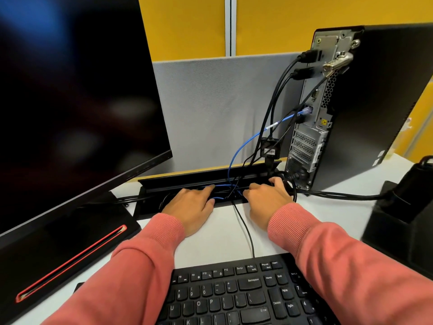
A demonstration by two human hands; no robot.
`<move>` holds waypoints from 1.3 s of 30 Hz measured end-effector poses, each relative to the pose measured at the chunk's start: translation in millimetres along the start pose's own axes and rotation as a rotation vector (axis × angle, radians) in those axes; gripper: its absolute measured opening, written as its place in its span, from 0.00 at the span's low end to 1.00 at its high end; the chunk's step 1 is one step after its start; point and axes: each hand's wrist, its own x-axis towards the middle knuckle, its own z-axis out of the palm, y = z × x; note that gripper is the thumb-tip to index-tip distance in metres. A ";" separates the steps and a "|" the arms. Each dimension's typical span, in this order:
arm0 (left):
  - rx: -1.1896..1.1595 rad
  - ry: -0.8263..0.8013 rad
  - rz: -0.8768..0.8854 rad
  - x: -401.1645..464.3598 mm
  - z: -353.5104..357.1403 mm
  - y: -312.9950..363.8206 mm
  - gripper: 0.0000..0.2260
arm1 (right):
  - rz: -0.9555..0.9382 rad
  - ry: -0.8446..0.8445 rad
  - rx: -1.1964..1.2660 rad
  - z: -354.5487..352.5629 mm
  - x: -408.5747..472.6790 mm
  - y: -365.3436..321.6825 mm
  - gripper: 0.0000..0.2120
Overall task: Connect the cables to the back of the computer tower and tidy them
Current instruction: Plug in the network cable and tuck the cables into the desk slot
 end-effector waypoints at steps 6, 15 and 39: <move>0.109 0.011 0.030 6.5 2.1 -0.1 0.25 | -0.016 0.012 0.021 4.1 1.3 2.1 0.20; 0.049 0.099 0.036 3.8 3.9 -1.0 0.22 | -0.035 0.039 0.094 9.6 4.0 4.5 0.22; 0.002 -0.136 0.152 -113.1 -35.1 66.4 0.30 | 0.240 0.089 0.166 -20.1 -158.5 39.4 0.18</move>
